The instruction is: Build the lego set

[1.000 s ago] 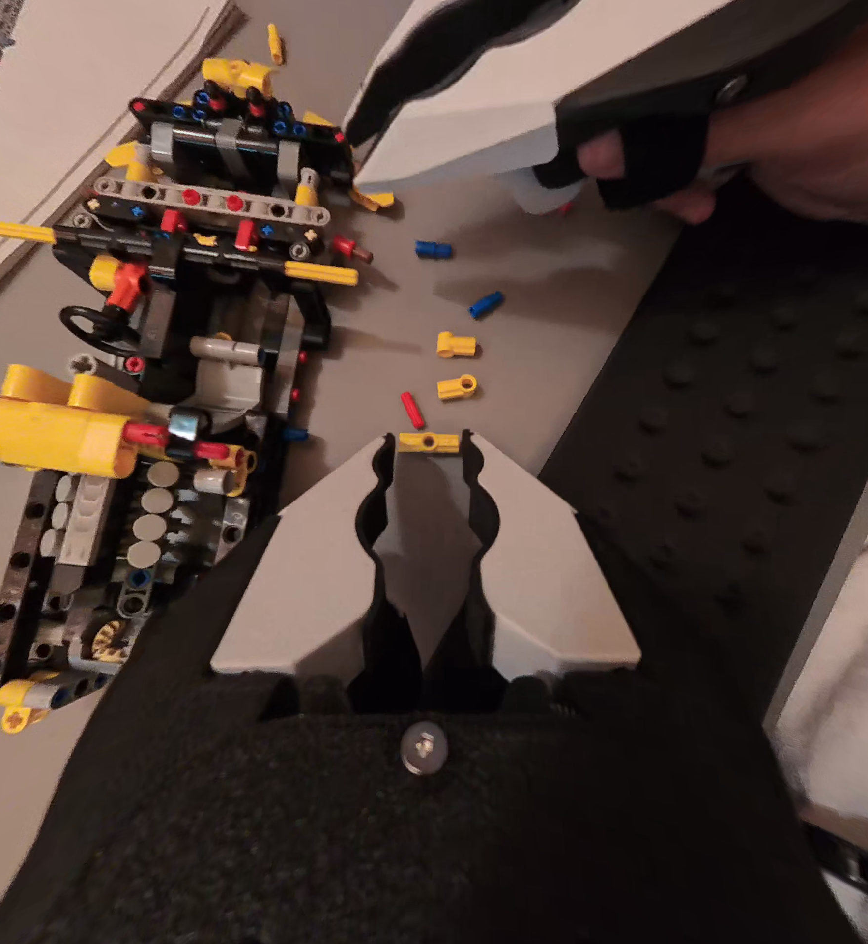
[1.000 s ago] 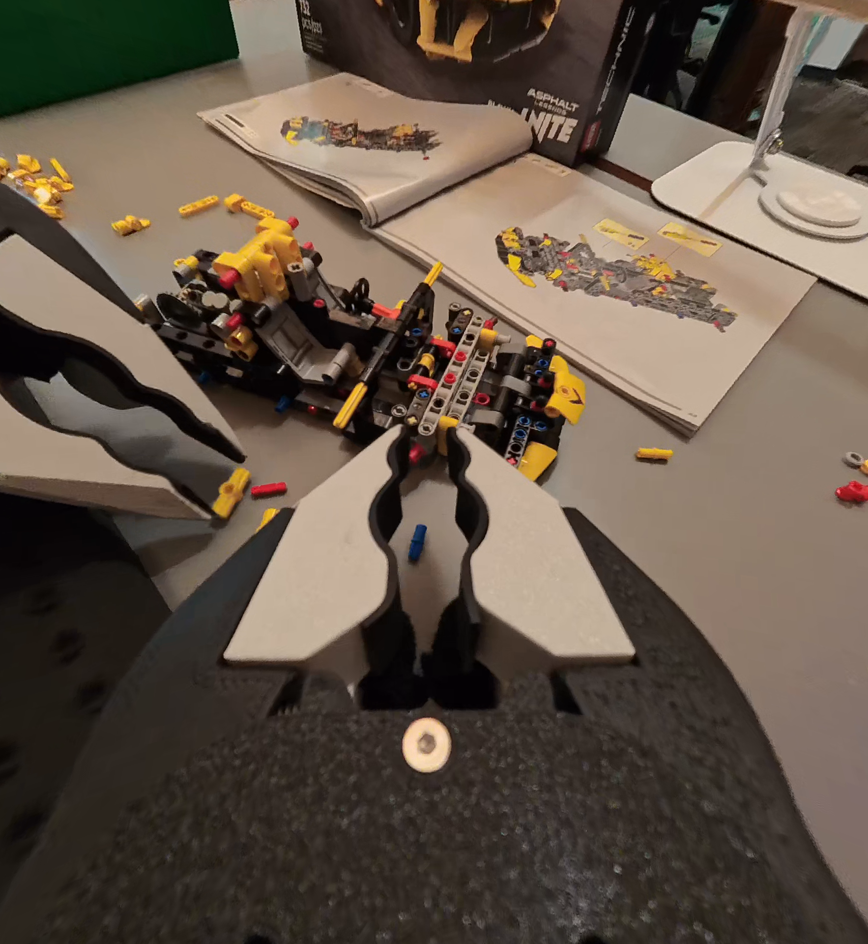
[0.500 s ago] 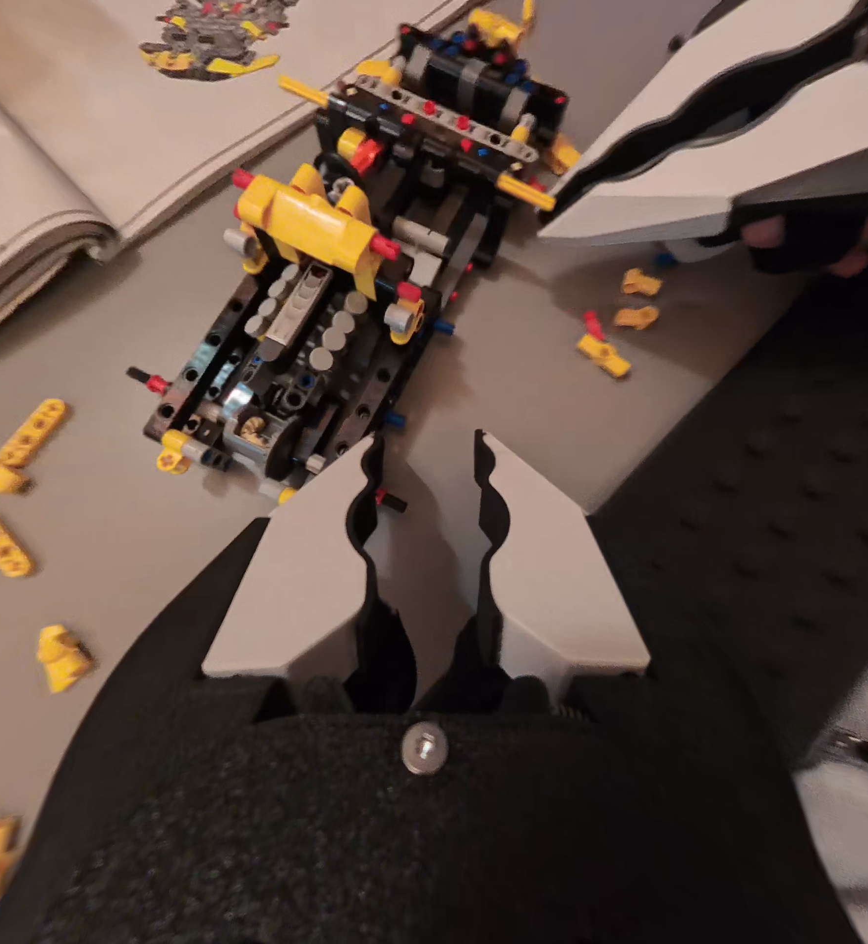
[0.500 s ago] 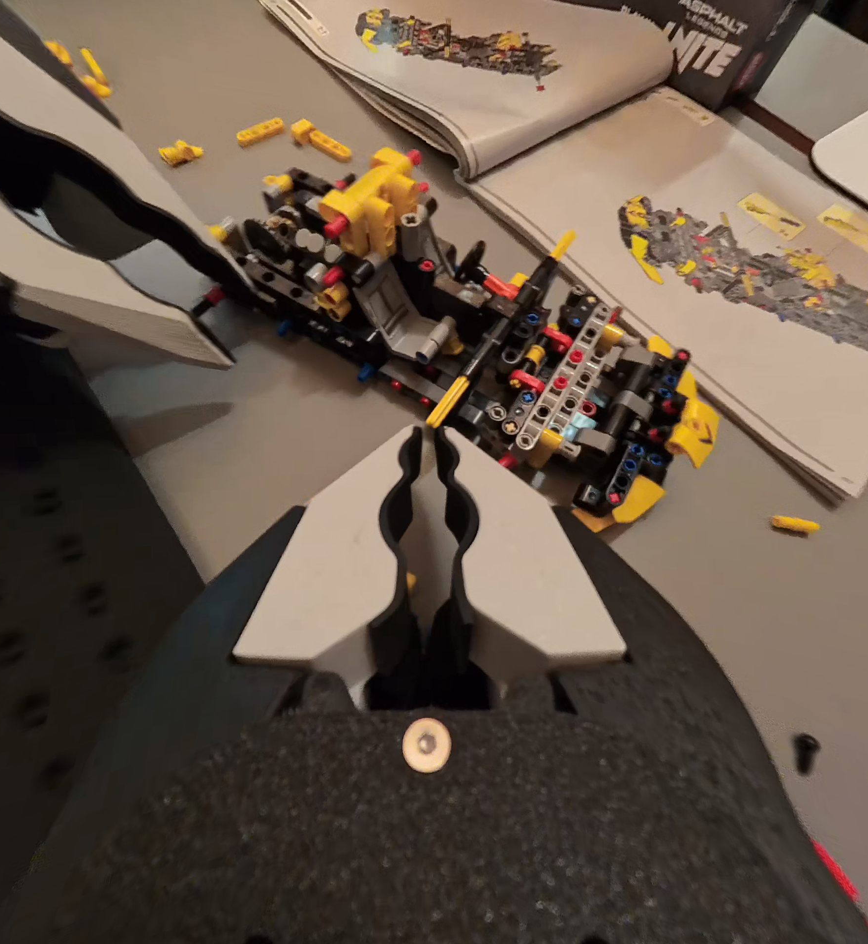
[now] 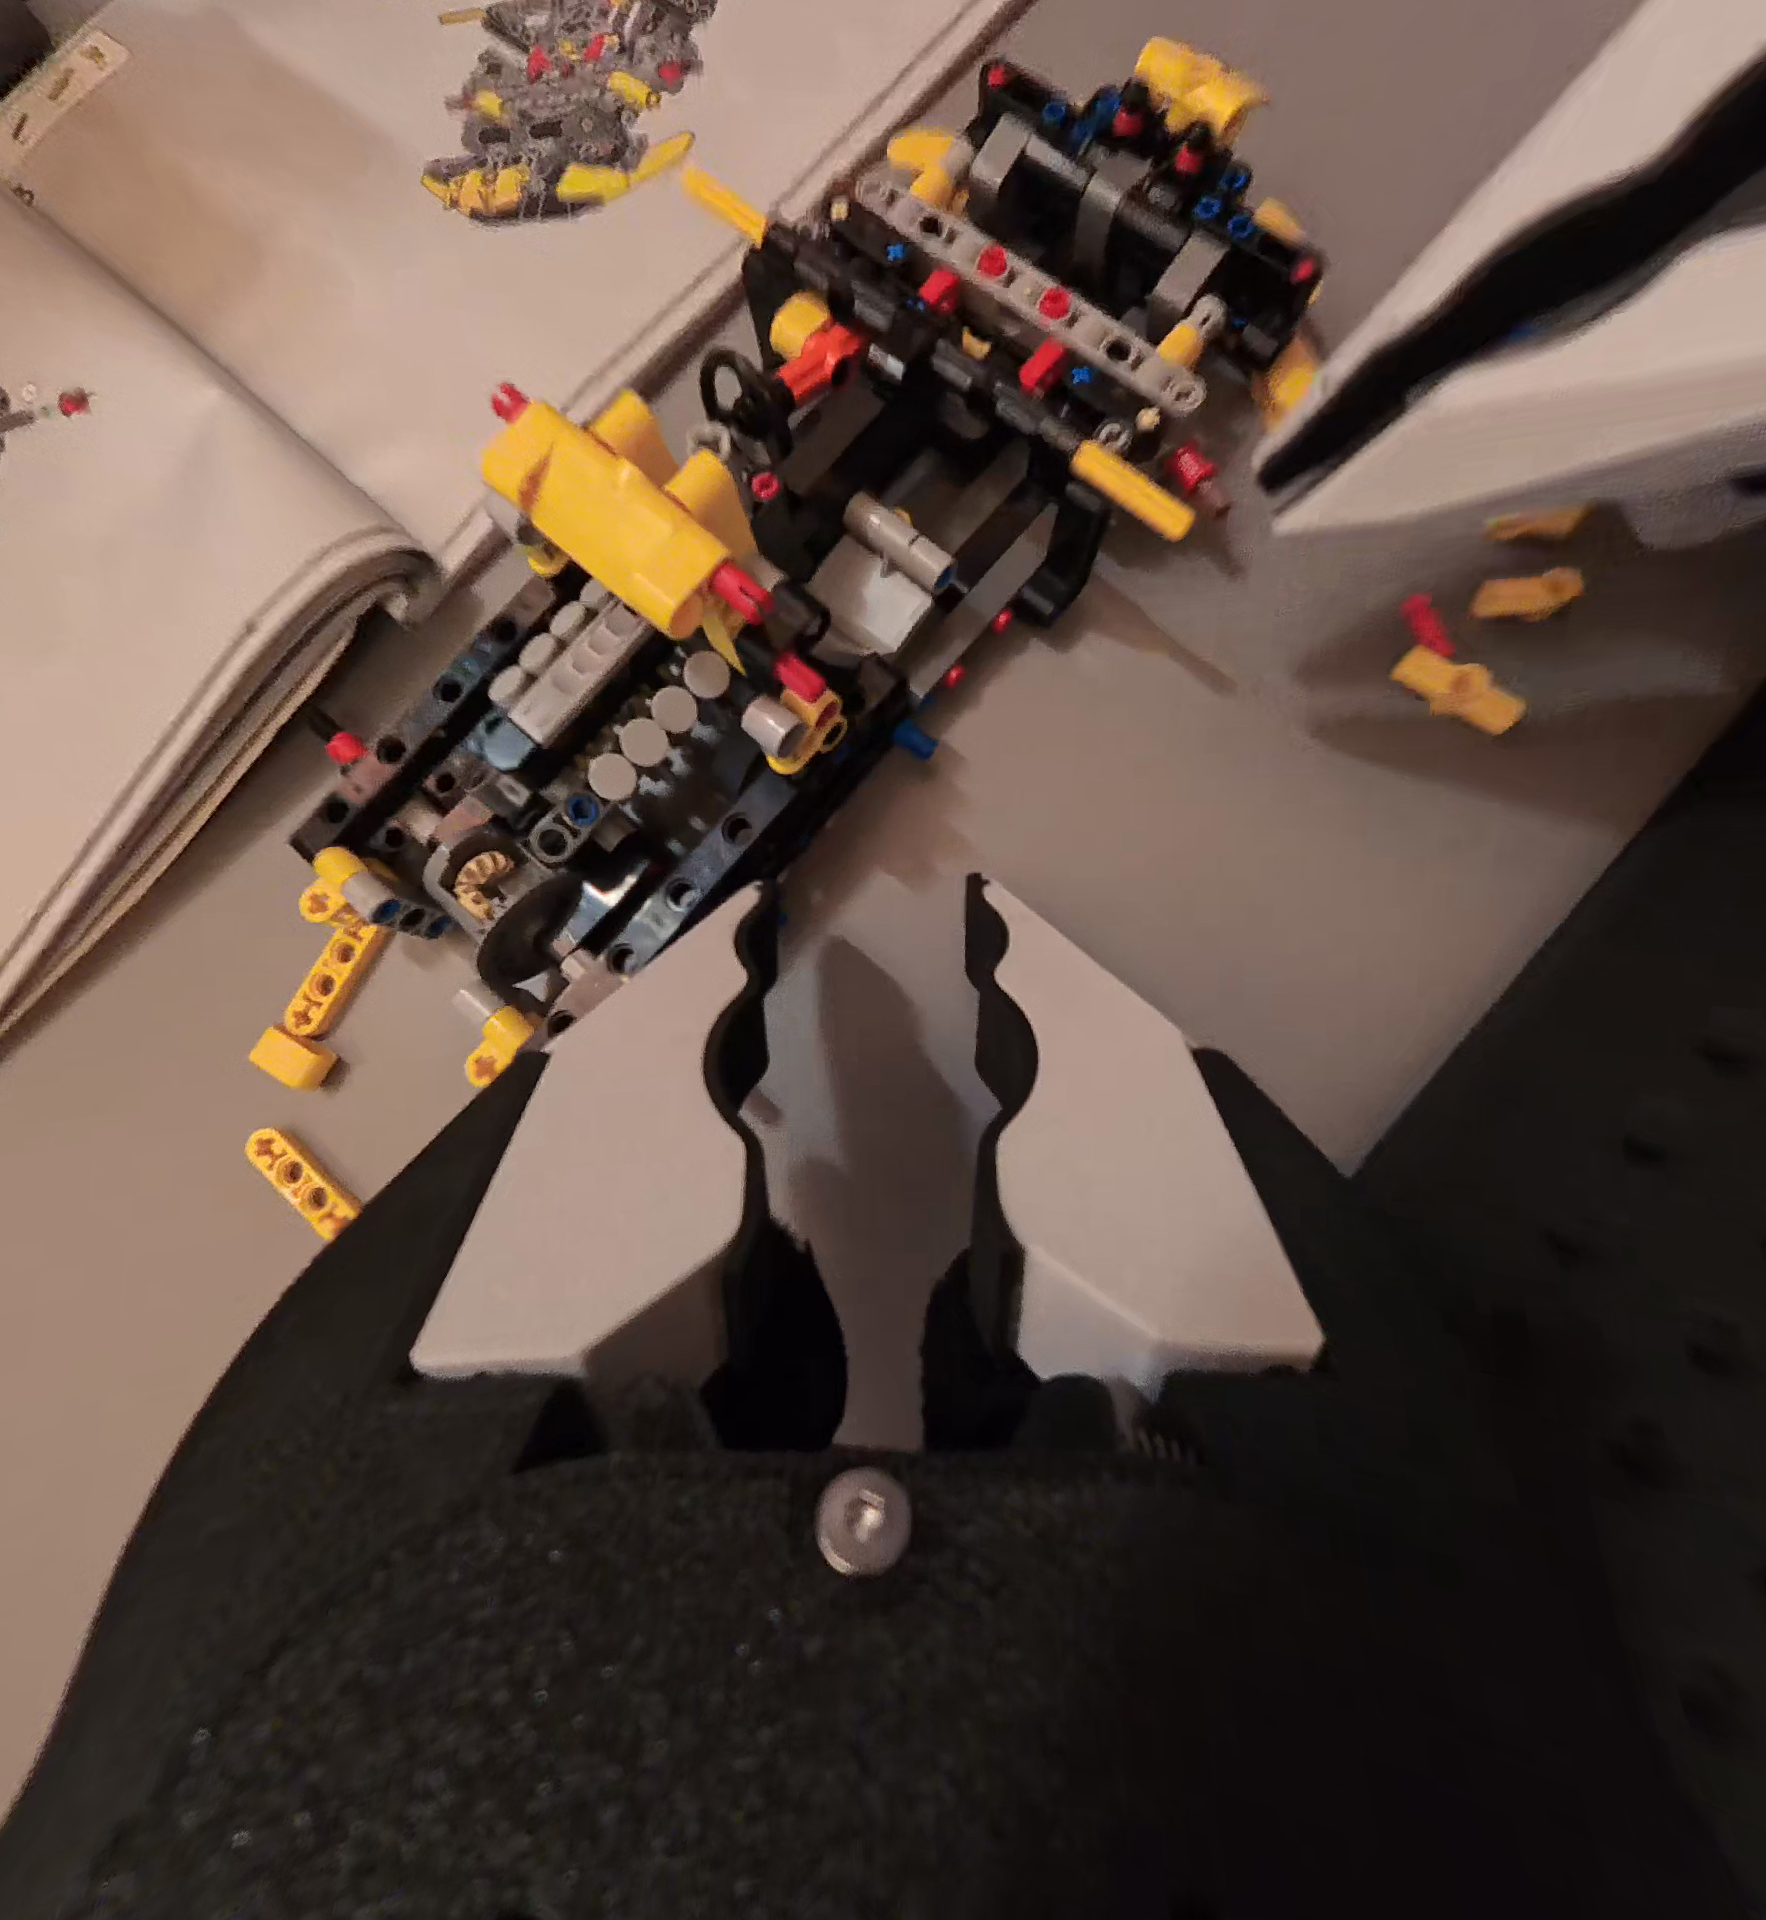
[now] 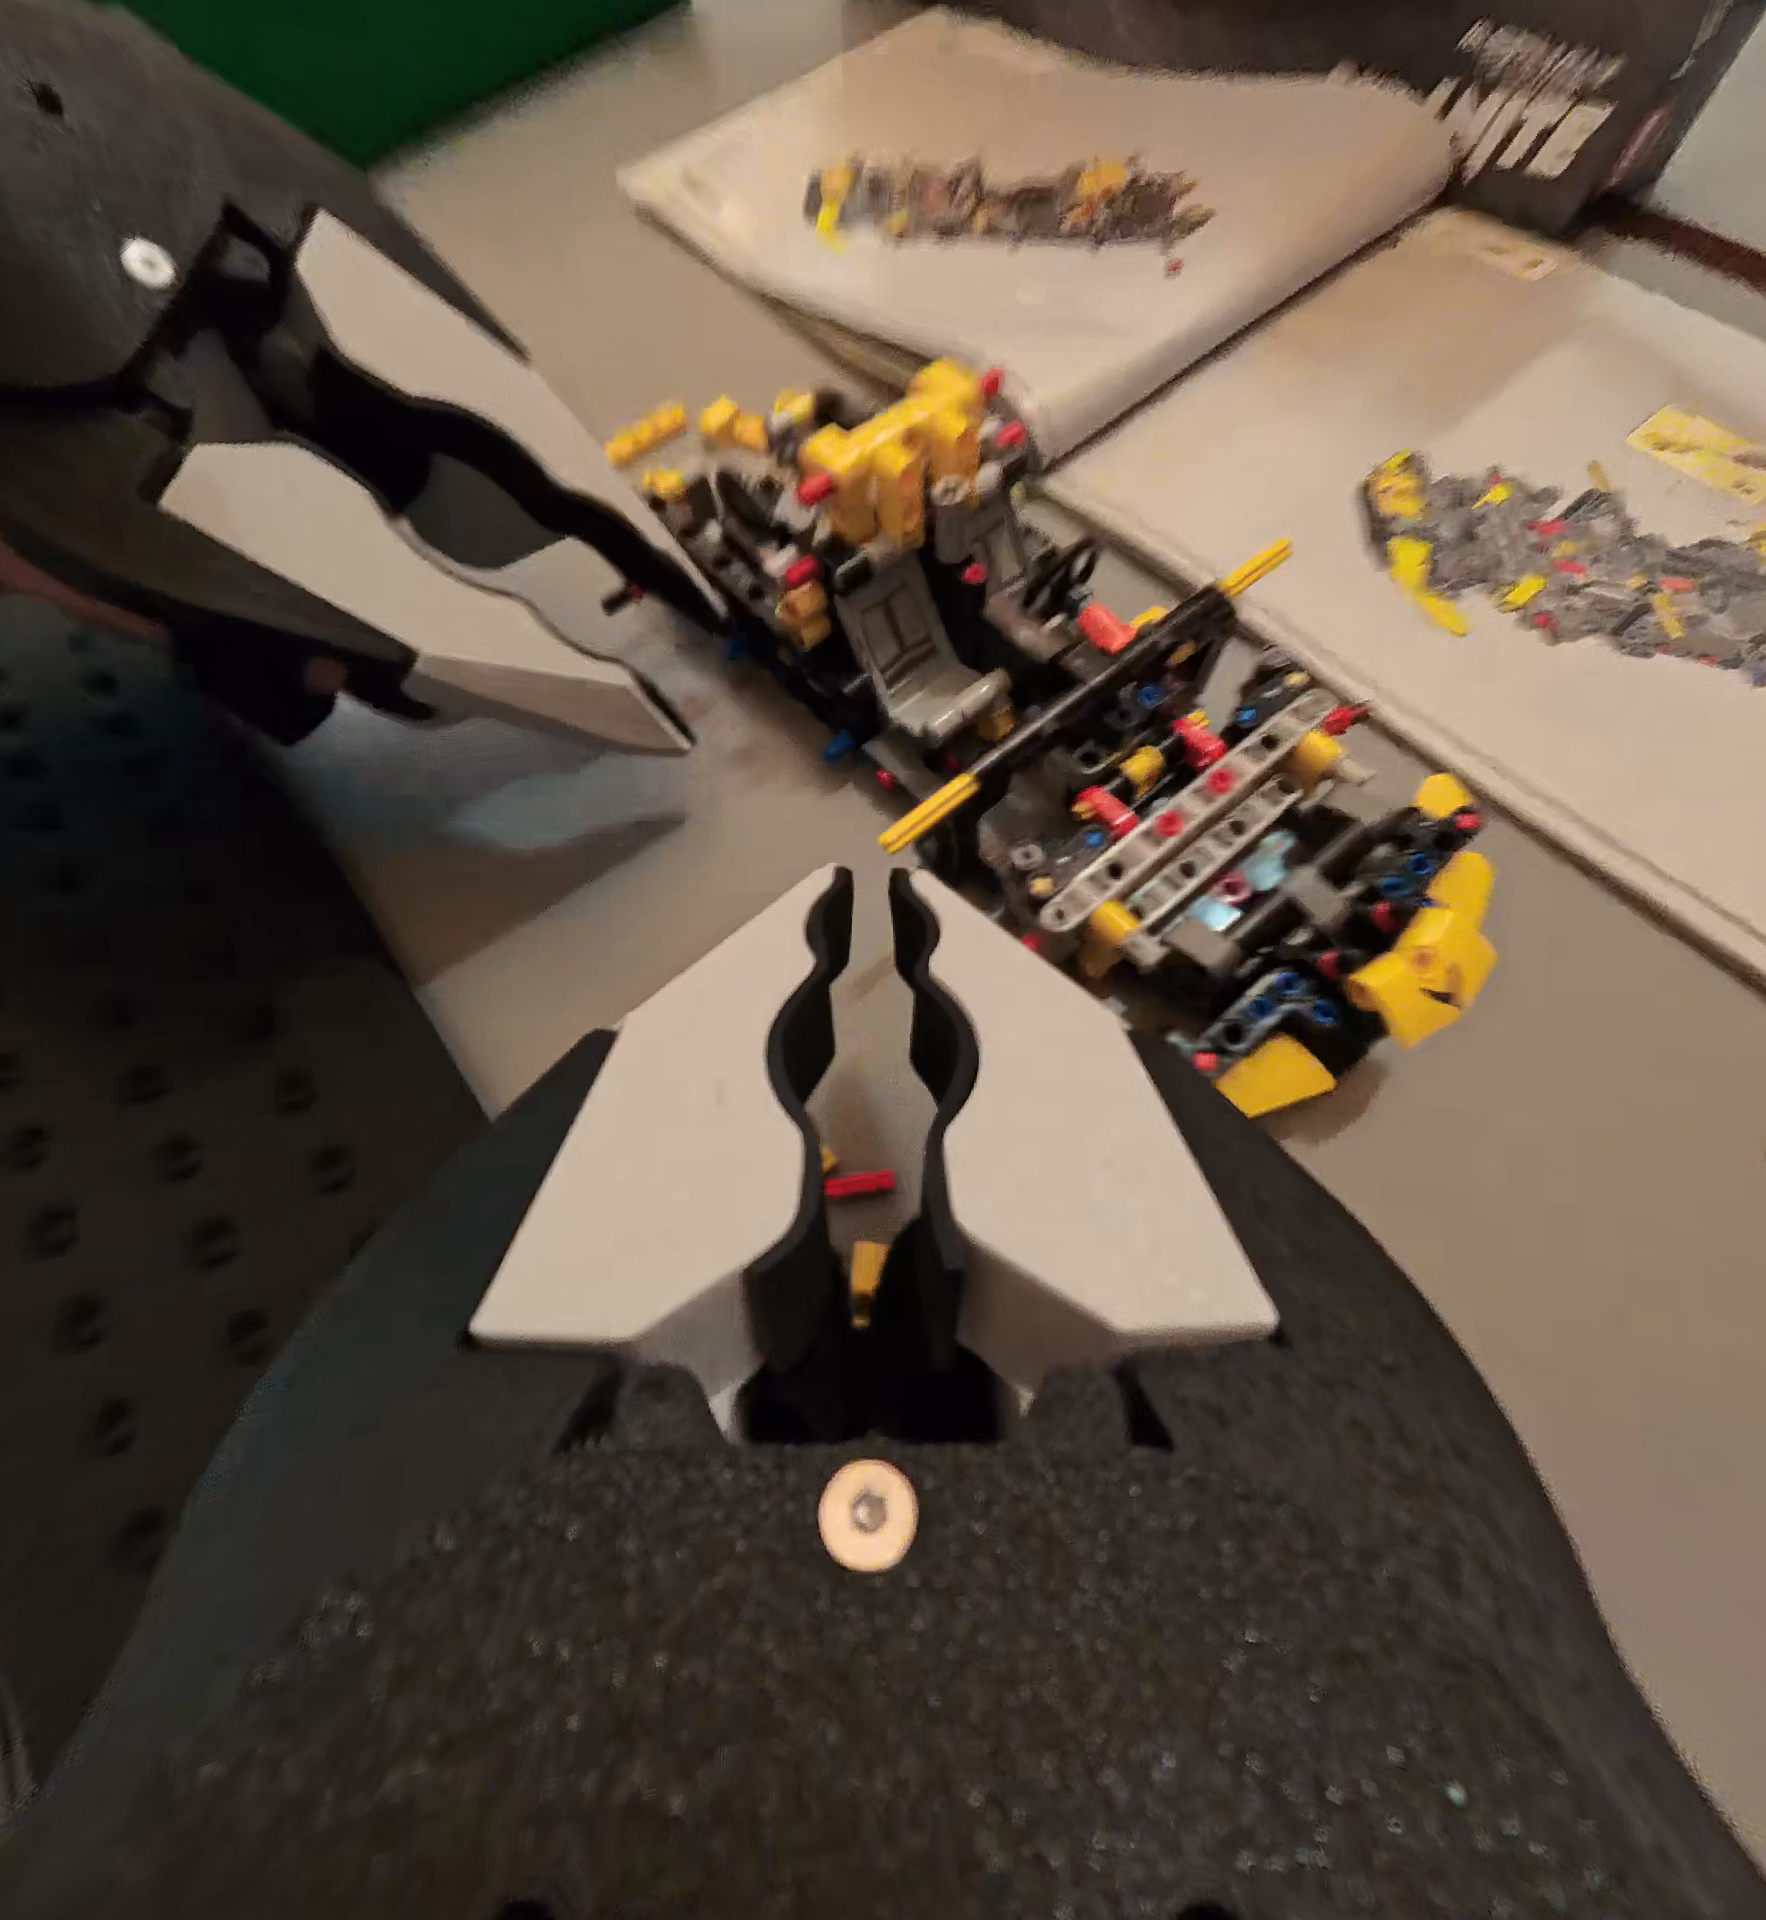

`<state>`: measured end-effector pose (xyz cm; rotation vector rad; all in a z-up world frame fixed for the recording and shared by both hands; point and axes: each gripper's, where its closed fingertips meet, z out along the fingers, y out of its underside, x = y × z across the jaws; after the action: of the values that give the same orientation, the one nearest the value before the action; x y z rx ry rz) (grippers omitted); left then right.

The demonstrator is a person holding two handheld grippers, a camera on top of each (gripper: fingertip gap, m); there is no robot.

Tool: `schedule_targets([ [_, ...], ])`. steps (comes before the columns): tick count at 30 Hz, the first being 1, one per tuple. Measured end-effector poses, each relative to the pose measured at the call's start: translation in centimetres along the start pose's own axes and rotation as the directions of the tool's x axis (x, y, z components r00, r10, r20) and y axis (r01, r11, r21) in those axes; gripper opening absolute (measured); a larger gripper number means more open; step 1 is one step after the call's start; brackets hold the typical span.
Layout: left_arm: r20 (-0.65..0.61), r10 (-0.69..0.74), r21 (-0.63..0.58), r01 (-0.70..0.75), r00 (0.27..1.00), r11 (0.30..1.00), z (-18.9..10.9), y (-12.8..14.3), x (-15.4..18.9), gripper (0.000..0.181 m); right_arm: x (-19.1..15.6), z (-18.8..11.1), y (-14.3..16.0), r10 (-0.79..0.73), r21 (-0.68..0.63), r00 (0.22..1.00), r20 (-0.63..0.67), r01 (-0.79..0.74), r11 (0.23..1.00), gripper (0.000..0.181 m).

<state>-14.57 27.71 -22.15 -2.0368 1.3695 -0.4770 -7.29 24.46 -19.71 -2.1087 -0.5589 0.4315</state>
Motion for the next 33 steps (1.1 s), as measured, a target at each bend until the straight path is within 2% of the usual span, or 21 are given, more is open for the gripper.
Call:
schedule_targets([
  [3, -0.082, -0.031, 0.165, 0.044, 0.996, 0.985, -2.7, -4.2, -0.5, 0.035, 3.6, -2.1, -2.5, 0.032, 0.111, 0.999, -0.041, -0.027, 0.993, 0.008],
  [6, -0.158, -0.098, 0.34, 0.148, 0.982, 0.929, -4.2, -10.4, -4.9, 0.035, 9.7, -3.0, -5.8, 0.103, 0.231, 0.988, -0.114, -0.075, 0.97, 0.011],
  [8, -0.207, -0.105, 0.38, 0.179, 0.973, 0.908, -2.8, -13.6, -8.6, 0.036, 13.1, -2.0, -8.0, 0.155, 0.273, 0.982, -0.104, -0.121, 0.954, 0.019],
  [11, -0.149, -0.131, 0.421, 0.182, 0.98, 0.889, 1.2, -15.7, -14.6, 0.036, 17.6, 0.5, -9.6, 0.18, 0.283, 0.969, -0.17, -0.127, 0.951, 0.029],
  [14, -0.27, -0.218, 0.516, 0.331, 0.938, 0.79, 2.0, -15.9, -15.6, 0.036, 18.9, 1.7, -10.6, 0.272, 0.351, 0.95, -0.153, -0.205, 0.914, 0.034],
  [15, -0.272, -0.237, 0.548, 0.353, 0.933, 0.759, 2.0, -15.5, -15.8, 0.035, 19.1, 2.1, -10.7, 0.268, 0.355, 0.95, -0.159, -0.199, 0.914, 0.034],
  [16, -0.264, -0.238, 0.553, 0.348, 0.935, 0.757, 2.2, -14.7, -15.7, 0.035, 19.4, 2.5, -10.7, 0.236, 0.342, 0.955, -0.179, -0.165, 0.925, 0.034],
  [19, -0.206, -0.252, 0.485, 0.322, 0.946, 0.813, 3.3, -12.2, -15.4, 0.035, 19.4, 2.9, -10.3, 0.095, 0.34, 0.965, -0.245, -0.006, 0.94, 0.024],
  [21, -0.205, -0.293, 0.478, 0.357, 0.934, 0.802, 3.4, -11.9, -15.6, 0.035, 19.0, 1.8, -11.2, 0.067, 0.387, 0.957, -0.281, 0.05, 0.921, 0.021],
  [23, -0.204, -0.29, 0.461, 0.353, 0.935, 0.814, 3.7, -11.9, -15.4, 0.035, 18.5, 1.5, -11.7, 0.06, 0.42, 0.964, -0.261, 0.058, 0.906, 0.018],
  [27, -0.064, -0.282, 0.388, 0.285, 0.957, 0.877, 4.8, -10.3, -16.4, 0.035, 18.2, 2.9, -10.3, 0.028, 0.332, 0.971, -0.239, 0.055, 0.942, 0.02],
  [33, 0.002, -0.261, 0.396, 0.239, 0.965, 0.887, 4.4, -10.6, -16.5, 0.033, 17.5, 3.6, -9.7, -0.046, 0.265, 0.965, -0.259, 0.116, 0.957, 0.016],
])
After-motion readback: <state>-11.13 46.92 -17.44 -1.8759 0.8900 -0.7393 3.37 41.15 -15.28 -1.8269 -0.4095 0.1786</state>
